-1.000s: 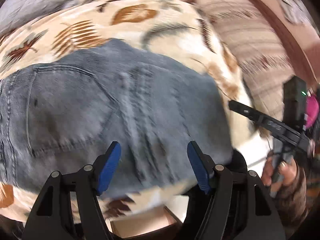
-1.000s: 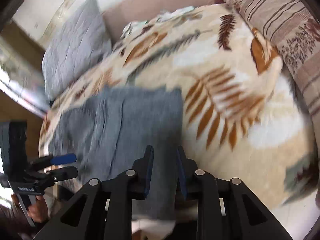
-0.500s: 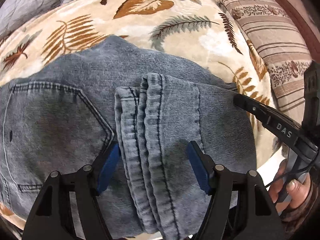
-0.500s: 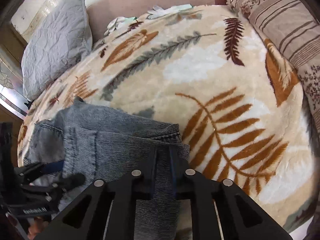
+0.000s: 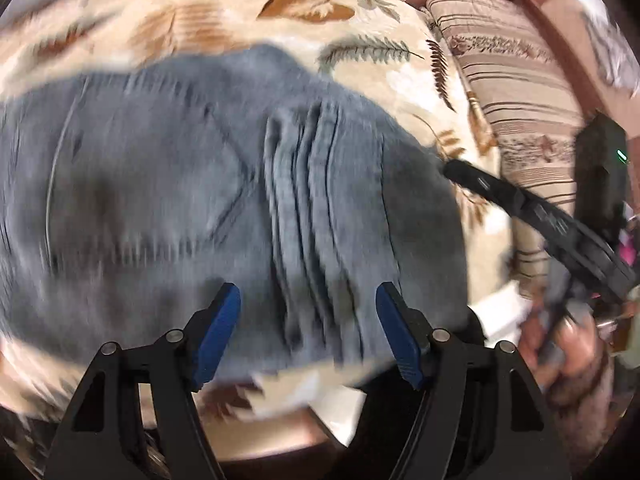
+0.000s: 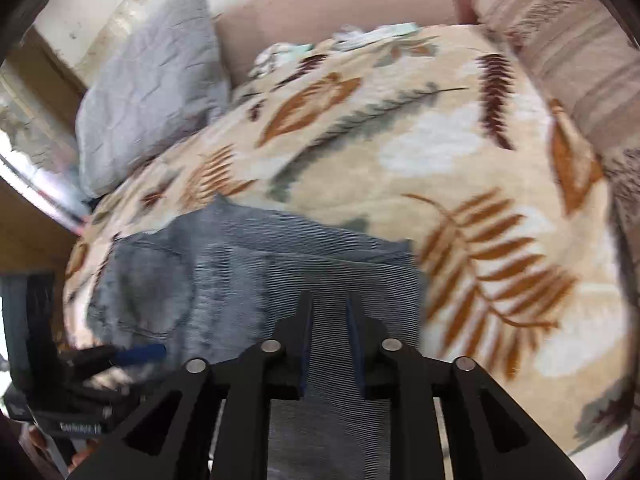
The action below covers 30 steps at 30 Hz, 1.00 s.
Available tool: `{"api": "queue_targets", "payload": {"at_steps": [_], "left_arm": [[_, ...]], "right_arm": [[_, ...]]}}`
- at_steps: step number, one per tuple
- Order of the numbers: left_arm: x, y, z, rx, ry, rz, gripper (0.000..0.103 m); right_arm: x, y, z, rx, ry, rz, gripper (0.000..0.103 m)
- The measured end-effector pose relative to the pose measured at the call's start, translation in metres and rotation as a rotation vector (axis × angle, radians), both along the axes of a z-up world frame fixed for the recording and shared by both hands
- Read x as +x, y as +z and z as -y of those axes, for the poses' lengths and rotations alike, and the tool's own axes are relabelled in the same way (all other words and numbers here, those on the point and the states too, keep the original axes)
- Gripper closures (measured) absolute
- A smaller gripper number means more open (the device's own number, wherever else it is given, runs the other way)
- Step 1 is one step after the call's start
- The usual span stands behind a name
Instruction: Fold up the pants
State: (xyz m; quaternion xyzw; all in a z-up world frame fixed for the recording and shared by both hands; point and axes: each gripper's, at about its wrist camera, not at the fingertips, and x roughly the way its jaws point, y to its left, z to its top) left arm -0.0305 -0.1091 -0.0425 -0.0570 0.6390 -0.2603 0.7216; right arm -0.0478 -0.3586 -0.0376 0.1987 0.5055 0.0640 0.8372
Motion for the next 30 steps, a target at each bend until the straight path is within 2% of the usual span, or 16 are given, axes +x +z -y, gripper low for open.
{"api": "queue_targets", "payload": {"at_steps": [2, 4, 7, 8, 9, 10, 11, 12, 14, 15, 18, 21, 24, 26, 28, 30], "left_arm": [[-0.009, -0.006, -0.005, -0.029, -0.01, -0.05, 0.033], [-0.015, -0.006, -0.001, -0.024, -0.032, -0.029, 0.031], [-0.016, -0.011, 0.011, -0.027, -0.057, -0.024, 0.027], [-0.016, -0.014, 0.014, -0.021, -0.057, -0.028, 0.028], [-0.015, -0.019, 0.017, -0.01, -0.057, -0.033, 0.03], [-0.016, -0.019, 0.017, -0.001, -0.053, -0.026, 0.044], [-0.017, -0.018, 0.016, -0.015, -0.054, -0.026, 0.052], [-0.018, -0.016, 0.017, -0.034, -0.055, -0.032, 0.058], [-0.015, -0.015, 0.014, -0.03, -0.032, -0.002, 0.06], [-0.012, -0.02, 0.014, -0.018, -0.025, 0.0, 0.062], [-0.007, -0.025, 0.012, -0.027, -0.01, -0.036, 0.064], [-0.009, -0.011, 0.001, -0.044, -0.021, -0.029, 0.064], [-0.002, 0.012, -0.03, -0.085, -0.001, -0.001, 0.064], [0.01, 0.033, -0.072, -0.108, 0.062, 0.051, 0.063], [0.025, 0.049, -0.12, -0.134, 0.149, 0.084, 0.05], [0.04, 0.055, -0.164, -0.114, 0.247, 0.111, 0.04]], "right_arm": [[0.015, -0.001, -0.02, -0.017, 0.068, 0.003, 0.066], [0.03, -0.004, -0.035, -0.036, 0.103, 0.009, 0.066], [0.056, -0.015, -0.06, -0.095, 0.179, -0.009, 0.047], [0.062, -0.02, -0.067, -0.131, 0.2, -0.022, 0.048], [0.066, -0.025, -0.075, -0.173, 0.234, -0.033, 0.053], [0.068, -0.028, -0.082, -0.22, 0.27, -0.036, 0.082], [0.069, -0.026, -0.087, -0.256, 0.298, -0.027, 0.1], [0.07, -0.02, -0.087, -0.251, 0.297, -0.014, 0.101], [0.07, -0.008, -0.081, -0.189, 0.273, 0.026, 0.101], [0.071, -0.009, -0.08, -0.191, 0.27, 0.02, 0.101], [0.08, -0.034, -0.078, -0.218, 0.273, -0.078, 0.101], [0.074, -0.024, -0.073, -0.175, 0.222, -0.046, 0.094], [0.063, 0.0, -0.081, -0.153, 0.215, 0.005, 0.089], [0.052, 0.019, -0.098, -0.142, 0.253, 0.061, 0.065], [0.045, 0.032, -0.123, -0.134, 0.299, 0.107, 0.05], [0.036, 0.042, -0.16, -0.131, 0.367, 0.146, 0.048]]}}
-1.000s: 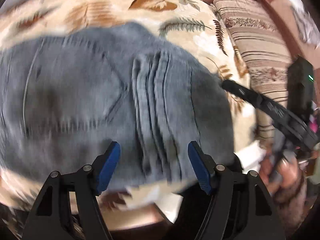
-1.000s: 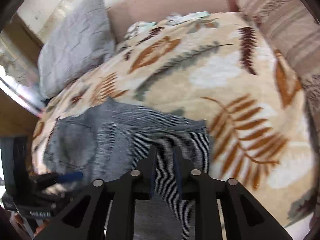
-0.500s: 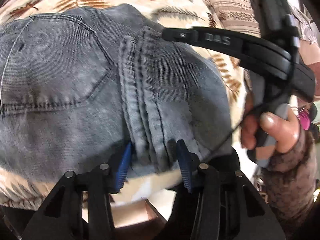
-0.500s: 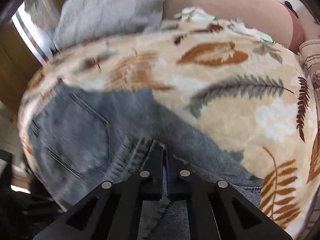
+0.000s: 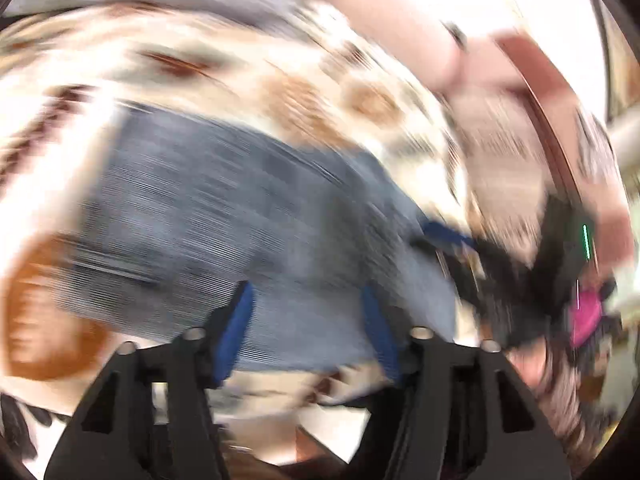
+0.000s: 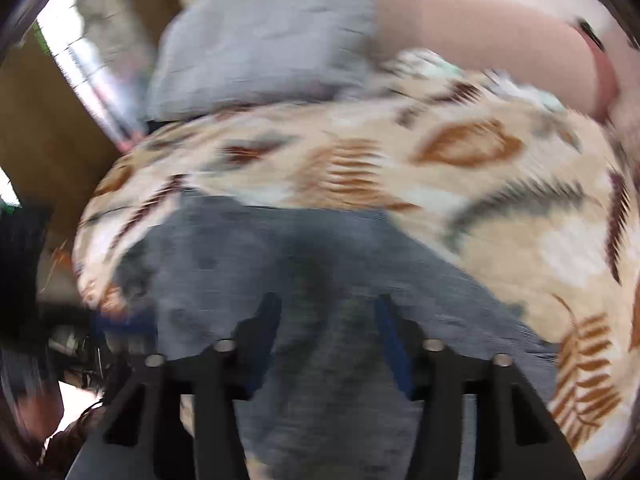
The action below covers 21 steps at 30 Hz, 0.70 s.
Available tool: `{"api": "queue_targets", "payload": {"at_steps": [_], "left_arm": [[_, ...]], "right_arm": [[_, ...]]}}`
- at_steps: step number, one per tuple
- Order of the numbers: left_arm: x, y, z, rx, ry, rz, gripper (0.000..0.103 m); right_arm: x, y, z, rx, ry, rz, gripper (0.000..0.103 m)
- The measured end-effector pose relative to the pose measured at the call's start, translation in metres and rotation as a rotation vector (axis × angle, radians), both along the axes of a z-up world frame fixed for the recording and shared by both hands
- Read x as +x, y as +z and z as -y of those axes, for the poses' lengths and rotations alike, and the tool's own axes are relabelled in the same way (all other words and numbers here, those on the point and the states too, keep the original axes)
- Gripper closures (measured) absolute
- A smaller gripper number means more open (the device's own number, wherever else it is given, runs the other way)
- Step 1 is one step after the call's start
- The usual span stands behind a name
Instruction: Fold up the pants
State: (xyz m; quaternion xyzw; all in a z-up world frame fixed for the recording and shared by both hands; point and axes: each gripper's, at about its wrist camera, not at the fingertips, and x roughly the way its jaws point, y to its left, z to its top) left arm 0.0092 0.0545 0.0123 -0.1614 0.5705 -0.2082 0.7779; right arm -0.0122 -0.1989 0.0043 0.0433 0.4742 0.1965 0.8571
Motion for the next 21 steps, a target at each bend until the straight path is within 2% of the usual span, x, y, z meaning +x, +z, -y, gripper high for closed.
{"api": "queue_targets", "payload": {"at_steps": [1, 4, 8, 10, 13, 18, 20, 21], "left_arm": [[0.009, 0.001, -0.031, 0.011, 0.065, 0.0, 0.037], [0.038, -0.015, -0.088, 0.015, 0.149, -0.063, 0.034], [0.073, -0.048, -0.123, 0.015, 0.168, -0.166, 0.034], [0.088, -0.061, -0.123, 0.004, 0.124, -0.216, 0.034], [0.109, -0.072, -0.111, 0.019, 0.053, -0.249, 0.034], [0.138, -0.084, -0.087, 0.053, -0.056, -0.271, 0.034], [0.148, -0.091, -0.08, 0.071, -0.084, -0.282, 0.032], [0.151, -0.094, -0.078, 0.078, -0.095, -0.291, 0.029]], "right_arm": [[-0.004, 0.002, -0.024, -0.006, 0.046, 0.01, 0.047], [-0.016, -0.003, -0.083, -0.042, 0.154, 0.031, 0.045], [-0.032, -0.017, -0.171, -0.148, 0.294, 0.061, 0.044], [-0.037, -0.026, -0.203, -0.204, 0.338, 0.075, 0.044], [-0.047, -0.037, -0.235, -0.308, 0.374, 0.136, 0.044], [-0.065, -0.056, -0.276, -0.526, 0.395, 0.257, 0.039], [-0.071, -0.067, -0.293, -0.648, 0.403, 0.331, 0.038], [-0.072, -0.07, -0.298, -0.679, 0.403, 0.348, 0.038]]}}
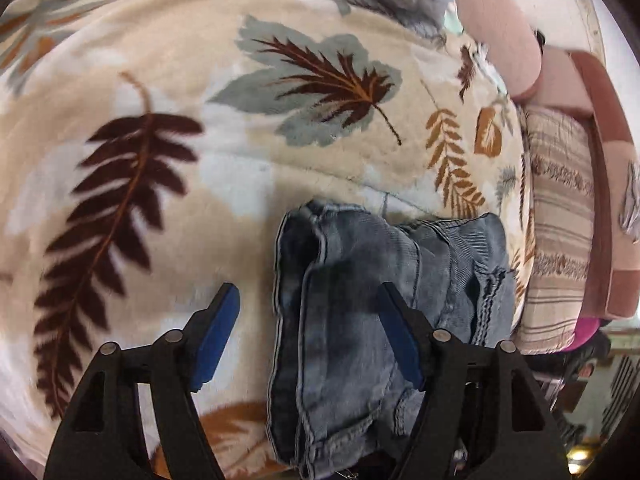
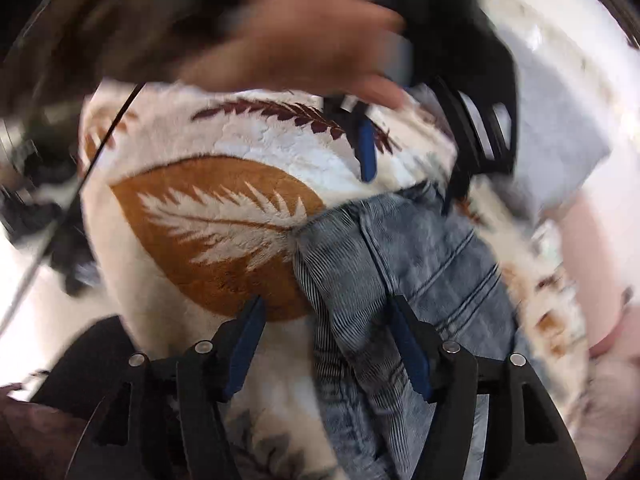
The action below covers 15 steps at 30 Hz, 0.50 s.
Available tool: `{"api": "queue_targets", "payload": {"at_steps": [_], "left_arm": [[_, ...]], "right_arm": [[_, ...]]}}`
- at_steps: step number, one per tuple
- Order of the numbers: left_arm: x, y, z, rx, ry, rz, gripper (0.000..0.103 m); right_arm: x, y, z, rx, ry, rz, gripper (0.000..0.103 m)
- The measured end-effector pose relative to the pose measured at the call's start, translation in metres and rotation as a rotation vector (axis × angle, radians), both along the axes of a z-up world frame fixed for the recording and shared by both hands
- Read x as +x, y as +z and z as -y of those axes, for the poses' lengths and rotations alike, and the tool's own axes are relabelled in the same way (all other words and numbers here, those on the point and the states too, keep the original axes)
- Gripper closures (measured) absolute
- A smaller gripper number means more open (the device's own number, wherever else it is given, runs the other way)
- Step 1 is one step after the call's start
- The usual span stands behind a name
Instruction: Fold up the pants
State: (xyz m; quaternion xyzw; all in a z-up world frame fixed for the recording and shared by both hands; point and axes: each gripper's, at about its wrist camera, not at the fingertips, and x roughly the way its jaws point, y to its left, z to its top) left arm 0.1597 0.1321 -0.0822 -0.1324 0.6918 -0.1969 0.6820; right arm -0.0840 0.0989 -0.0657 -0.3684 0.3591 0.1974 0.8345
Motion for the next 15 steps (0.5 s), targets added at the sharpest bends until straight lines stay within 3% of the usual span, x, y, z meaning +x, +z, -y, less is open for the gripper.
{"api": "queue_targets", "payload": {"at_steps": [3, 4, 5, 6, 7, 10, 15], "left_arm": [[0.004, -0.003, 0.008, -0.014, -0.033, -0.006, 0.019], [0.004, -0.001, 0.013, -0.038, -0.048, -0.007, 0.019], [0.003, 0.0, 0.015, -0.07, -0.058, -0.011, 0.02], [0.001, 0.002, 0.019, -0.104, -0.064, -0.01, 0.03], [0.0, 0.006, 0.023, -0.106, -0.075, 0.006, 0.05], [-0.006, 0.018, 0.036, -0.074, -0.117, 0.061, 0.076], [-0.015, 0.049, 0.043, -0.076, -0.102, 0.141, 0.083]], "right_arm": [[0.002, -0.004, -0.009, -0.035, 0.004, 0.057, 0.042], [0.004, -0.005, -0.012, -0.034, 0.004, 0.056, 0.052], [0.007, -0.004, -0.013, -0.038, -0.003, 0.058, 0.082], [0.013, -0.002, -0.011, -0.034, -0.008, 0.046, 0.091], [0.017, 0.001, -0.007, -0.01, -0.009, 0.034, 0.092], [0.013, 0.012, 0.004, 0.024, -0.017, 0.057, 0.095], [0.005, 0.036, 0.022, 0.088, -0.043, 0.099, 0.096]]}}
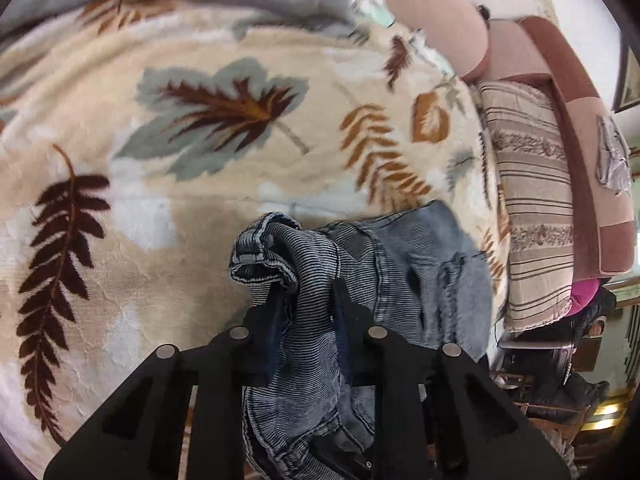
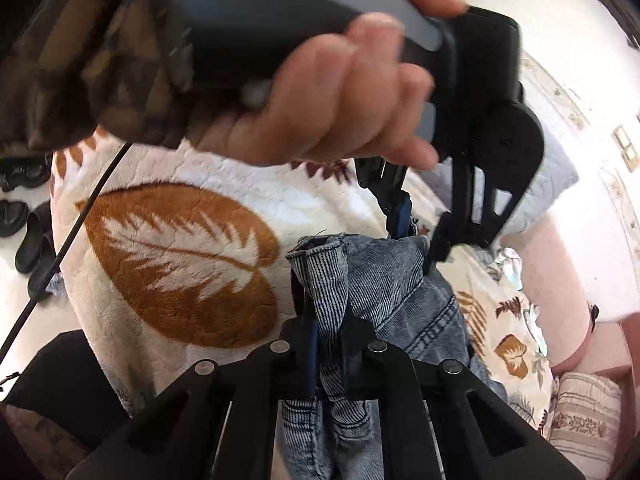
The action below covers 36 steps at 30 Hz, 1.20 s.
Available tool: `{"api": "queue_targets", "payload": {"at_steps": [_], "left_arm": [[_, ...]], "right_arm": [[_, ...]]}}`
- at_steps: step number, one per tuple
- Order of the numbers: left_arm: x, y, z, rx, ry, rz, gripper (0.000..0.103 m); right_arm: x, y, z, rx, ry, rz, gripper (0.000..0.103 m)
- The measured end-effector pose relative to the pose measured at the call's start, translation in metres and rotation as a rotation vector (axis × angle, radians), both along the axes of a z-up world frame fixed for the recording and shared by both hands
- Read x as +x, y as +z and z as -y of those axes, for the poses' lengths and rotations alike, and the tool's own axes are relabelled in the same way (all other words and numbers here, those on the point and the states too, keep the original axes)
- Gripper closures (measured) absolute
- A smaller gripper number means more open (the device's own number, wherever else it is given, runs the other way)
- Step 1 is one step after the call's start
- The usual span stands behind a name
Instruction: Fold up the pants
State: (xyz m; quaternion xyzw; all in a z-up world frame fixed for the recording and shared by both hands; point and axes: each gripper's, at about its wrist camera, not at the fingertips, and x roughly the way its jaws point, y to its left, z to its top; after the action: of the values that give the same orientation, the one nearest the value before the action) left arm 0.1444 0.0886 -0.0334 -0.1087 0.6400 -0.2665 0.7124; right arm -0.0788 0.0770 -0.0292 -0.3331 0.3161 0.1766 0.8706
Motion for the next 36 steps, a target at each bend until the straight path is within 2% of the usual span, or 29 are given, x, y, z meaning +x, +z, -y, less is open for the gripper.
{"api": "queue_targets", "payload": {"at_steps": [4, 8, 11, 14, 19, 21, 23, 24, 25, 27, 28, 29, 30, 31, 32, 33, 34, 36], "left_arm": [[-0.012, 0.032, 0.022, 0.003, -0.011, 0.063, 0.083], [-0.024, 0.063, 0.063, -0.02, -0.054, 0.115, 0.083], [-0.033, 0.076, 0.106, -0.02, -0.11, 0.136, 0.083], [-0.042, 0.076, 0.158, -0.029, -0.174, 0.127, 0.083], [-0.062, 0.038, 0.244, -0.001, -0.257, 0.043, 0.083], [-0.071, 0.012, 0.275, 0.057, -0.285, -0.006, 0.083], [-0.077, -0.01, 0.298, 0.163, -0.311, -0.03, 0.083], [-0.079, -0.013, 0.305, 0.203, -0.321, -0.031, 0.083], [-0.08, -0.012, 0.307, 0.209, -0.33, -0.03, 0.083], [-0.08, 0.005, 0.309, 0.188, -0.369, -0.021, 0.083], [-0.08, 0.024, 0.308, 0.163, -0.402, 0.01, 0.081], [-0.08, 0.04, 0.306, 0.148, -0.428, 0.048, 0.077], [-0.08, 0.059, 0.303, 0.142, -0.457, 0.111, 0.057], [-0.08, 0.077, 0.299, 0.15, -0.477, 0.195, 0.025], [-0.08, 0.089, 0.294, 0.164, -0.489, 0.268, 0.011], [-0.079, 0.097, 0.29, 0.182, -0.501, 0.329, 0.001], [-0.077, 0.099, 0.286, 0.21, -0.525, 0.373, 0.0], [-0.068, 0.087, 0.284, 0.25, -0.563, 0.343, 0.0]], "right_arm": [[-0.004, 0.024, 0.027, 0.094, -0.043, 0.007, 0.097], [-0.017, 0.053, 0.071, 0.212, -0.123, 0.009, 0.097], [-0.023, 0.066, 0.121, 0.325, -0.217, -0.031, 0.097], [-0.029, 0.068, 0.176, 0.457, -0.326, -0.105, 0.096], [-0.042, 0.03, 0.28, 0.717, -0.55, -0.332, 0.095], [-0.05, 0.005, 0.314, 0.817, -0.631, -0.425, 0.093], [-0.059, -0.014, 0.34, 0.905, -0.665, -0.496, 0.082], [-0.065, -0.017, 0.348, 0.942, -0.665, -0.506, 0.08], [-0.07, -0.019, 0.355, 0.975, -0.659, -0.511, 0.079], [-0.078, -0.02, 0.367, 1.027, -0.649, -0.511, 0.077], [-0.083, -0.021, 0.374, 1.066, -0.642, -0.511, 0.076], [-0.086, -0.022, 0.382, 1.1, -0.641, -0.508, 0.073], [-0.086, -0.023, 0.387, 1.127, -0.641, -0.506, 0.071], [-0.087, -0.022, 0.392, 1.157, -0.645, -0.504, 0.061], [-0.087, -0.023, 0.397, 1.186, -0.652, -0.5, 0.05], [-0.087, -0.026, 0.402, 1.222, -0.663, -0.497, 0.044], [-0.087, -0.028, 0.406, 1.261, -0.668, -0.498, 0.036], [-0.079, -0.031, 0.407, 1.312, -0.656, -0.517, 0.034]]}}
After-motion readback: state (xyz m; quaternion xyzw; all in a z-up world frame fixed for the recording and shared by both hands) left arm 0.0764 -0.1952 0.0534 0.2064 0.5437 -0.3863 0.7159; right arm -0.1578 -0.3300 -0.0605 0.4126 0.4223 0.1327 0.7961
